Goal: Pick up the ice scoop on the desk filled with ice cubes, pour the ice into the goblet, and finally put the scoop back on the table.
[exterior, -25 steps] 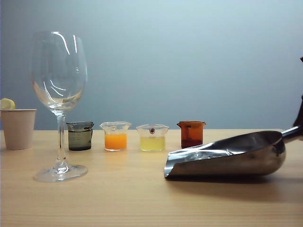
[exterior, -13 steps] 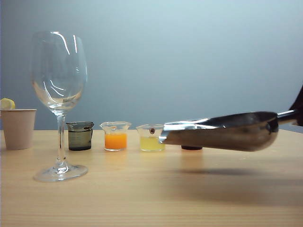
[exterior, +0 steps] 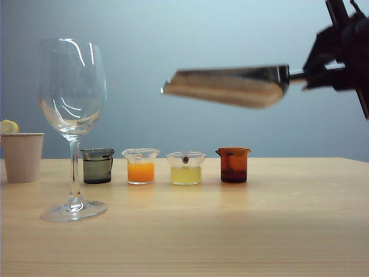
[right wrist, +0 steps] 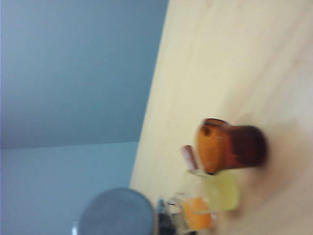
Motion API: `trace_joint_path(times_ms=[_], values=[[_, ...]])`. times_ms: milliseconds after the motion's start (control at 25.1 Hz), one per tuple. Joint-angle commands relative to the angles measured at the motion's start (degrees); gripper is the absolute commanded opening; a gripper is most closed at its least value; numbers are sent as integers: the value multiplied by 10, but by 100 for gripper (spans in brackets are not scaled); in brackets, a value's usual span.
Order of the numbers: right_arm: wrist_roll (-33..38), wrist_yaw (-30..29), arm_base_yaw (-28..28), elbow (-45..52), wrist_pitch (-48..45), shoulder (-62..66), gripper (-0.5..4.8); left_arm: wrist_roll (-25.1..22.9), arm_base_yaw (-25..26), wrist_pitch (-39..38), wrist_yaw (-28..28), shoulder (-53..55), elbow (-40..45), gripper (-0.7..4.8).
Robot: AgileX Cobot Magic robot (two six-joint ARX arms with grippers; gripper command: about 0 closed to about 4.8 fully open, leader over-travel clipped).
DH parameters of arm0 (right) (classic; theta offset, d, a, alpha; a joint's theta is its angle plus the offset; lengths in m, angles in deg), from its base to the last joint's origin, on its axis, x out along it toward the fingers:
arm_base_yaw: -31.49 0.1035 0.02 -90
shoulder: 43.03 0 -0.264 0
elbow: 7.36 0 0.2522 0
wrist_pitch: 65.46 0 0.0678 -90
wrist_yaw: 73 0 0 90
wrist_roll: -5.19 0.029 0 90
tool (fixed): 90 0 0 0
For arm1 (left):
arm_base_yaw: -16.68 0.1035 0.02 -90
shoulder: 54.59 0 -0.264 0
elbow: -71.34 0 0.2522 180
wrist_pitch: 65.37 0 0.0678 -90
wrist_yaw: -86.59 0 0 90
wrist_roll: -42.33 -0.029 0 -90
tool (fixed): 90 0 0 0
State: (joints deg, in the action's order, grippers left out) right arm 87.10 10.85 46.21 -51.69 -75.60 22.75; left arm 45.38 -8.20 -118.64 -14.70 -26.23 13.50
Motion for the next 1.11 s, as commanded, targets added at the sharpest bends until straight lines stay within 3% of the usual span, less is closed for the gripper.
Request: trace_joint_path(times_ms=[40,478,995,1114], values=[[4,-13,0,-49,21,-3,-9,-2,0,-7,3,1,-2,-5],[4,-47,12,-168,109,19,-9,6,0,23,50,1,-2,-5],[-15,-49,91,-352,165,154,-9,4,0,32,53,3,-9,-5],[-27,-60,99,-387,182,179,-9,4,0,45,79,3,-10,-5]])
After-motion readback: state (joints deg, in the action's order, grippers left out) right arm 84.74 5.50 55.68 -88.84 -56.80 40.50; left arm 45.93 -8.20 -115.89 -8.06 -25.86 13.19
